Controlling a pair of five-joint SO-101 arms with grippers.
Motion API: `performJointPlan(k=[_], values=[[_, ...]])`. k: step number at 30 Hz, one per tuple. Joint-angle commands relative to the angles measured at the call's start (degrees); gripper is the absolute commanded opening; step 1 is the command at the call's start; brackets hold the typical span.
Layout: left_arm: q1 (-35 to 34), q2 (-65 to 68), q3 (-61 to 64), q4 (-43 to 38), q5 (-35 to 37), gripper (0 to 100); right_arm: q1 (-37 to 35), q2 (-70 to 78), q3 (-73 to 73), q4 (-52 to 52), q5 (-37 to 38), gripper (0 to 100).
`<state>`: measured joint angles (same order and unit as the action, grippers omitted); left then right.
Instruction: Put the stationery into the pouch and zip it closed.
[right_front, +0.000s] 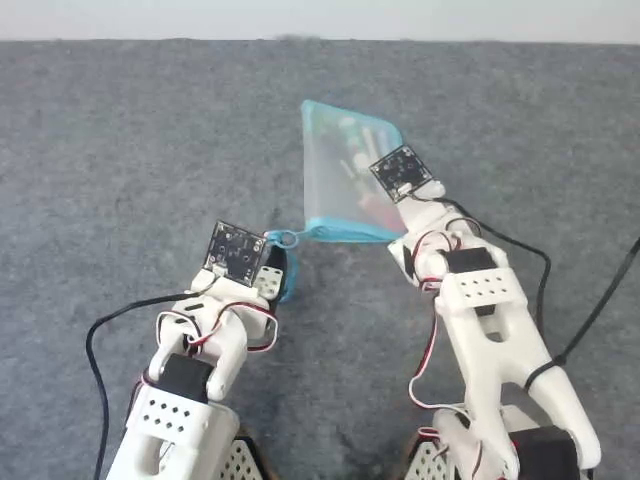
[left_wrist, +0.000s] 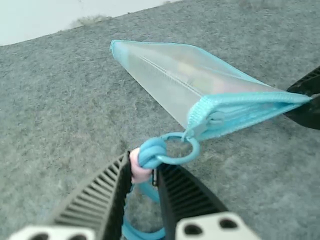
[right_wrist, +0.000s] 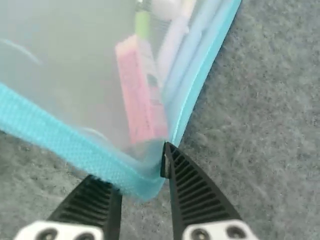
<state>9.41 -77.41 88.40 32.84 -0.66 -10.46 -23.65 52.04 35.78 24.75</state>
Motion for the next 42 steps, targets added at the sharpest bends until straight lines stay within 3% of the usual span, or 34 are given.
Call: performJointPlan(k=[1, 4, 7, 11, 21, 28, 42], values=[[-0.44, 0.70, -3.03, -0.18, 0.26, 2, 0.84, -1.63, -2.73, 3.30, -0.70, 0.9], [-0.44, 0.70, -3.03, -0.18, 0.26, 12, -1.54, -2.15, -2.81, 4.70, -2.11, 2.1], [-0.44, 0.70, -3.03, 0.00, 0.26, 22, -1.36, -2.15, -2.81, 4.79, -2.46, 10.3], [-0.44, 0.70, -3.12, -0.09, 0.18, 22, -1.63, -2.24, -2.90, 5.85, -2.02, 20.5], [0.79, 0.70, -3.03, 0.00, 0.26, 23, -2.86, -8.40, -2.81, 10.86, -2.55, 18.0], [2.99, 0.70, -3.38, 2.90, 0.26, 31, -3.38, -10.51, -2.81, 12.44, -5.19, 18.1], [2.46, 0.62, -5.67, 6.68, 0.18, 31, -3.12, -10.59, -2.73, 12.79, -5.27, 21.8]])
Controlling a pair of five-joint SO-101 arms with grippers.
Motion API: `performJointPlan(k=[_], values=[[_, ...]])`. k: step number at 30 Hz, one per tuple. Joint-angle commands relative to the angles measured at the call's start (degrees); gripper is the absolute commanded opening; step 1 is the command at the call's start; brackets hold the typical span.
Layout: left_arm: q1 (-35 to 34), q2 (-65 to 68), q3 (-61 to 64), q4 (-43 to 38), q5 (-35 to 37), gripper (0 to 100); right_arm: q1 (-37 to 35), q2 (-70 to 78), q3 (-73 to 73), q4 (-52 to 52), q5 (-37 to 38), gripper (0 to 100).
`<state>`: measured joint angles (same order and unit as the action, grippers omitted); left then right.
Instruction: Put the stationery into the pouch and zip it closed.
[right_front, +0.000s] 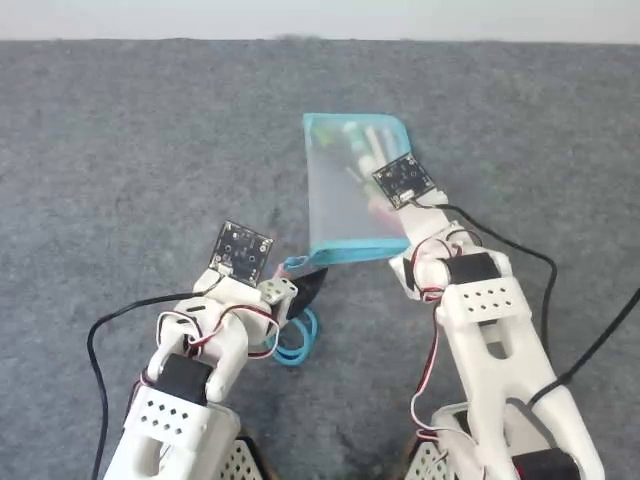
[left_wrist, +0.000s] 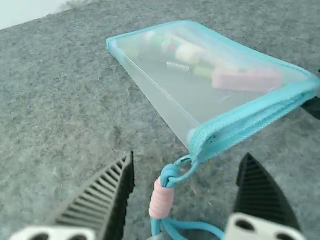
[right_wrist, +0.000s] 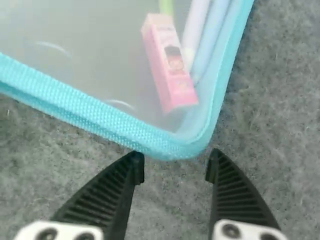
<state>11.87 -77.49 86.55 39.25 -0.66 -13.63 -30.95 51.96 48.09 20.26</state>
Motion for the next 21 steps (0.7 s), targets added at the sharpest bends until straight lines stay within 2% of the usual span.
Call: performJointPlan(k=[1, 6, 9, 16, 21], values=[[0.00, 0.70, -4.00, 0.26, 0.18, 31, 0.04, -3.30, -2.64, 0.66, -0.79, 19.5], [-5.54, -3.43, -3.65, -2.90, 0.62, 31, 0.13, -4.97, -2.64, 0.84, -2.29, 5.1], [-8.00, -10.20, -2.77, -0.09, 1.41, 31, 0.13, -8.84, -1.05, 0.40, -4.75, 4.0], [-8.00, -26.20, 4.70, 2.29, 1.05, 31, 0.13, -22.81, 10.55, -7.25, -4.92, 3.7], [-8.26, -26.73, 6.55, -0.18, 0.97, 31, 0.13, -32.31, 19.34, -14.73, -4.92, 4.1]])
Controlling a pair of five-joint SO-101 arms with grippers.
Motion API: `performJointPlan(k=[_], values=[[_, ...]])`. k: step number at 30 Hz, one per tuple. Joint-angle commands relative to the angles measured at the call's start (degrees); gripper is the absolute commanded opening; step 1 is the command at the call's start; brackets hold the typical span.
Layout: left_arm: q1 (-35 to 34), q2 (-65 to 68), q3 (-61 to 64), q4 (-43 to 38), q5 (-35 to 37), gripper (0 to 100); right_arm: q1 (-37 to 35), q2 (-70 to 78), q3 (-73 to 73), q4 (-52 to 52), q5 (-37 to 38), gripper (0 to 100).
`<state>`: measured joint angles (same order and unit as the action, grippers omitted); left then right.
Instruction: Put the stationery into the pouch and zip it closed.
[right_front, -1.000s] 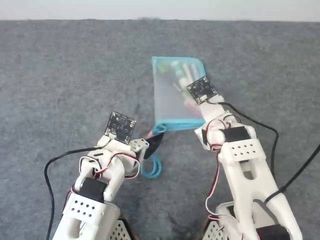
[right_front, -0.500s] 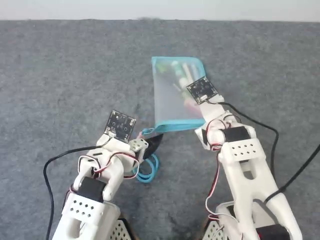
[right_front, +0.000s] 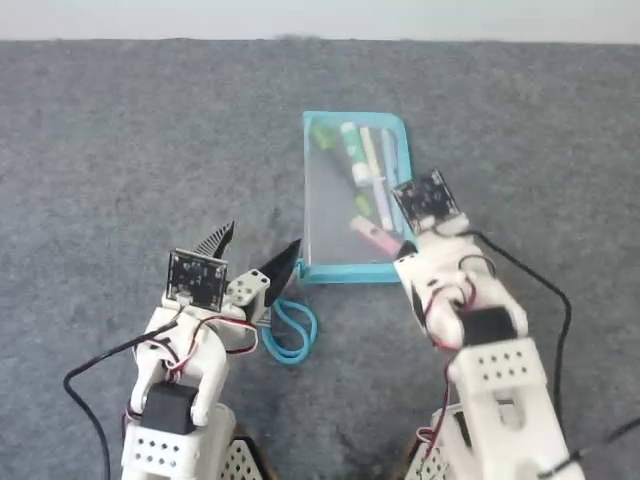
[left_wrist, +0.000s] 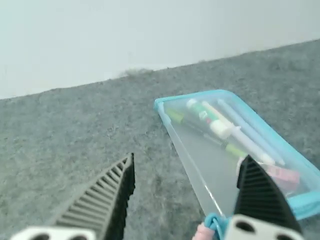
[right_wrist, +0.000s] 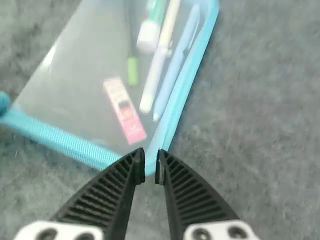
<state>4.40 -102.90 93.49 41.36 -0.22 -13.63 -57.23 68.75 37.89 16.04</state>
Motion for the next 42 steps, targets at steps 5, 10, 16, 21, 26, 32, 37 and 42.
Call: performJointPlan(k=[5, 10, 16, 21, 26, 32, 37, 42], values=[[-0.97, -1.32, 3.12, -10.20, 0.62, 31, 0.13, -13.14, 8.53, -9.63, -0.62, 4.1], [-0.97, -1.41, 3.03, -10.20, 0.62, 31, 0.13, -18.33, 10.81, -9.98, -0.62, 4.1], [-0.97, -1.32, 3.03, -9.41, 0.62, 31, 0.13, -22.55, 12.48, -10.07, -0.62, 4.1], [-0.44, -1.32, 3.03, -3.43, 0.70, 31, 0.13, -23.78, 12.57, -10.07, -0.62, 4.2], [-0.44, -1.32, 3.03, -0.97, 0.79, 31, 0.22, -23.78, 16.35, -9.98, -0.62, 4.2], [-0.70, -1.32, 3.03, -0.62, 0.79, 31, 3.56, -23.87, 21.63, -9.98, -0.62, 3.8], [-0.88, -1.32, 3.03, 2.11, 0.62, 31, 12.18, -23.87, 23.82, -9.98, -0.62, 3.9], [-0.97, -1.32, 3.03, 5.01, 0.62, 31, 15.52, -23.87, 27.16, -9.98, -0.62, 4.1]])
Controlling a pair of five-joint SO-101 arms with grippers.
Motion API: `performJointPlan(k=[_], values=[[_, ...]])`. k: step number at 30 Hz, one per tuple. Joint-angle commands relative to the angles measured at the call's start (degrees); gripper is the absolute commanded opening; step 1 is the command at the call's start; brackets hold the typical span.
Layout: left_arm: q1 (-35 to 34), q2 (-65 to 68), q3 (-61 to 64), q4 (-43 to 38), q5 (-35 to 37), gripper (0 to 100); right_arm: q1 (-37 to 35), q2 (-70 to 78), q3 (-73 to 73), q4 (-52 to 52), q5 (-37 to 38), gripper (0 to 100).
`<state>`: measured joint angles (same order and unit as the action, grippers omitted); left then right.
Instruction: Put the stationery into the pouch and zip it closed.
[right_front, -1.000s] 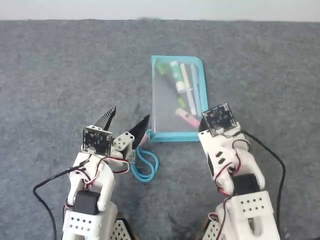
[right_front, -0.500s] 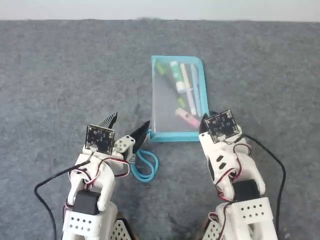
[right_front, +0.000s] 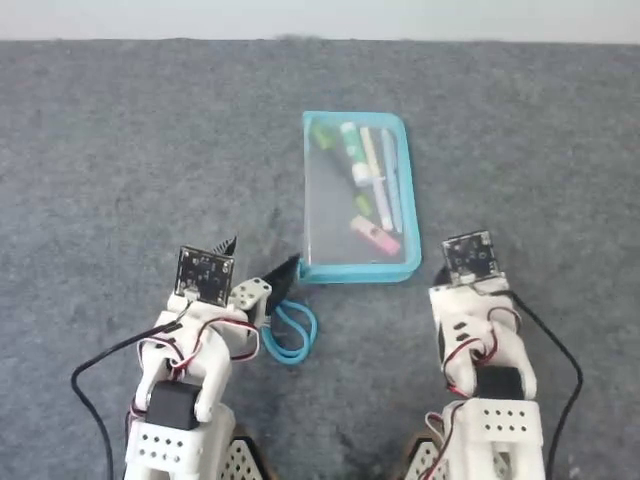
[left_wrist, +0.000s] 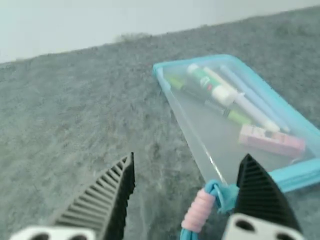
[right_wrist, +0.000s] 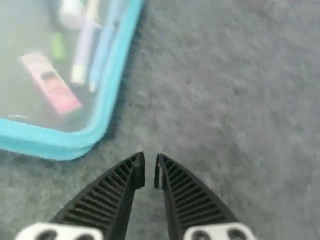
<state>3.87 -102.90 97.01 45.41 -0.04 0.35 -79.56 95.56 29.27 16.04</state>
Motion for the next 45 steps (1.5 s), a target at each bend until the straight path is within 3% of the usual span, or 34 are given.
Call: performJointPlan(k=[1, 10, 14, 17, 25, 35, 43, 45], values=[[-0.53, -1.32, -0.48, 0.88, 0.35, 31, 1.54, -1.54, 0.88, -1.36, -0.62, 4.1], [-0.44, -1.41, -0.48, 1.32, 0.44, 31, 1.45, -1.54, 1.32, 3.38, -0.62, 4.1], [-1.23, -1.32, -0.48, 5.98, 0.35, 31, 1.36, -1.54, 0.26, 7.25, -0.62, 4.1], [-3.52, -1.32, -0.48, 7.56, 0.35, 31, 1.36, -1.54, -4.48, 9.63, -0.62, 4.1], [-15.47, -1.32, -0.48, 1.93, 0.53, 31, 0.92, -1.54, -13.54, 20.53, -0.97, 4.1], [-16.35, -1.32, -0.48, 2.11, 0.62, 31, 1.01, -6.55, -20.75, 36.00, -0.70, 4.1], [-16.35, -1.32, -0.48, 2.20, 0.62, 31, 1.01, -21.76, 0.62, 25.01, -0.62, 4.1], [-16.35, -1.32, -0.48, 2.20, 0.70, 31, 1.45, -24.75, 0.18, 27.21, -0.62, 4.1]])
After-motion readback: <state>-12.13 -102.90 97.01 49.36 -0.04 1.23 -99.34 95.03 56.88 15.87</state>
